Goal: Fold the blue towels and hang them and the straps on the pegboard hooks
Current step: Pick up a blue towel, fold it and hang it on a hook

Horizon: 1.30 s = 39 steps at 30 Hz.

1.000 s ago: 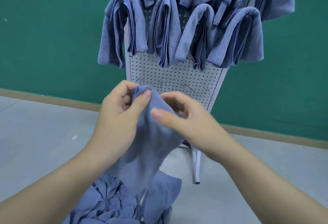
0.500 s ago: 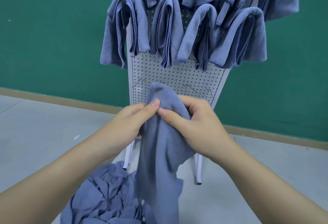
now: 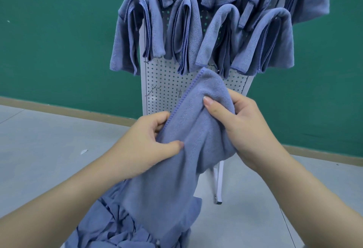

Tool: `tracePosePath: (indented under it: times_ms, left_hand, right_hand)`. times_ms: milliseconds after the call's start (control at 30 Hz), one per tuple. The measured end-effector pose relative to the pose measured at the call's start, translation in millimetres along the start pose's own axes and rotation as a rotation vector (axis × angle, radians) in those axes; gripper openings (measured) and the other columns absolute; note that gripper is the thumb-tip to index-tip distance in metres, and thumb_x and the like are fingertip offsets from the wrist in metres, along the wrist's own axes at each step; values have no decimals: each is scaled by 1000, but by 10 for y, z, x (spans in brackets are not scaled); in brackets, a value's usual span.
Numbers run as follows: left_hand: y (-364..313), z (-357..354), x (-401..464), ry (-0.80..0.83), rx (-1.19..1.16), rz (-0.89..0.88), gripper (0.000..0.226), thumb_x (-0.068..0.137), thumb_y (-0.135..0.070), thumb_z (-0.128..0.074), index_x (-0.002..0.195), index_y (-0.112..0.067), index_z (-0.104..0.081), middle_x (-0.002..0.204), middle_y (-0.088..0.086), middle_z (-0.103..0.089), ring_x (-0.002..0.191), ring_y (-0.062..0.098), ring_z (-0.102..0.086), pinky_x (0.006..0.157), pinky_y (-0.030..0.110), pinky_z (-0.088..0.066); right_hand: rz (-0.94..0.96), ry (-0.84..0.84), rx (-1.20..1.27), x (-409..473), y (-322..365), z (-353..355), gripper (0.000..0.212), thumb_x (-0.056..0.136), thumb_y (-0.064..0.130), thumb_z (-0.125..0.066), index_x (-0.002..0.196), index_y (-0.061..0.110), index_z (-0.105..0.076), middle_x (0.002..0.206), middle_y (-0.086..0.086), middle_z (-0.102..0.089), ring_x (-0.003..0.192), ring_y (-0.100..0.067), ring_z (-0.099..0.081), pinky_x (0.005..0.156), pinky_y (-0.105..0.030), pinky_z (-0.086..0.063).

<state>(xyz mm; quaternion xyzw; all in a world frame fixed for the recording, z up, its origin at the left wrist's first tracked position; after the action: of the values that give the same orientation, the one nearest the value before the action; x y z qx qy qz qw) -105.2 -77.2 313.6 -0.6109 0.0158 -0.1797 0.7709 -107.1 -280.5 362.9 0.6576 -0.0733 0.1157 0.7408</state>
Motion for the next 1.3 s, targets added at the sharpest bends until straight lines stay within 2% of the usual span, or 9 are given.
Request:
tracePosePath:
  times_ms: [167,367,467,567,733,833,933,1133,1300]
  left_hand:
    - [33,-9,6,10,47,25,35,76,-18,-67,110,-10,-68,112,15,-75,111,40,-69,92,63,-56]
    - [8,-76,-15,6,-81,39,38,81,-18,-73,118,-12,-71,115,2,-78,110,21,-73,96,39,-59]
    - [13,-53,1,-57,-74,53,35,79,-23,-77,112,-10,-73,108,6,-79,107,27,-74,96,47,-59]
    - [39,-31,4,-91,-52,136,53,71,-42,-84,108,-5,-72,104,14,-78,105,37,-73,94,61,-56]
    - [53,5,3,-112,105,184,36,76,-40,-82,99,-12,-77,94,10,-79,97,32,-75,87,60,-58]
    - [61,13,-3,-81,162,204,42,74,-46,-75,94,-9,-75,96,16,-77,95,36,-75,88,62,-56]
    - [59,12,-14,-33,182,202,40,73,-46,-72,96,-13,-75,98,13,-77,101,36,-72,90,60,-56]
    - [25,-32,-28,91,62,237,47,75,-33,-75,121,-24,-69,113,-8,-78,107,14,-74,100,47,-56]
    - [-40,-47,-29,14,27,165,37,86,-14,-78,120,-19,-68,113,-6,-78,109,12,-72,100,42,-56]
  right_hand:
    - [-26,19,18,13,5,35,15,99,17,-66,106,7,-74,110,-18,-75,93,-19,-70,96,-52,-55]
    - [-42,45,49,11,17,62,16,99,16,-65,108,4,-73,109,-17,-76,92,-19,-72,90,-43,-59]
    - [-21,32,37,12,13,62,16,99,15,-66,107,3,-73,108,-19,-75,90,-19,-71,89,-44,-59]
    - [5,27,13,14,11,60,15,98,15,-67,106,5,-74,108,-21,-74,90,-19,-69,88,-45,-58]
    - [49,15,-42,5,36,92,9,95,13,-71,99,10,-78,103,-17,-76,86,-15,-69,82,-35,-57]
    - [47,15,-43,-5,49,99,8,94,13,-72,98,10,-79,101,-15,-77,84,-13,-70,81,-33,-58]
    - [53,8,-52,-15,53,74,8,94,13,-73,97,10,-79,101,-18,-76,84,-15,-69,82,-37,-57]
    - [23,64,-35,-51,62,2,10,95,16,-72,100,11,-79,104,-18,-76,92,-21,-71,96,-54,-55]
    - [-27,105,7,-50,75,12,12,96,18,-71,104,11,-76,107,-16,-77,104,-33,-74,100,-57,-55]
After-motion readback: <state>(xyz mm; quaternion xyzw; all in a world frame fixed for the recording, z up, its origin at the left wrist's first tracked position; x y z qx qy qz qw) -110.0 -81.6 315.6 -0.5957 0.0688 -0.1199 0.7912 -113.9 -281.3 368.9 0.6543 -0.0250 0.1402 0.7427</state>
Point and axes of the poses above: each hand's wrist, its own x-axis towards the middle knuckle, its own z-axis out of the back of the hand, y = z × x, the point moved 1 cm from there along x, towards the middle knuckle
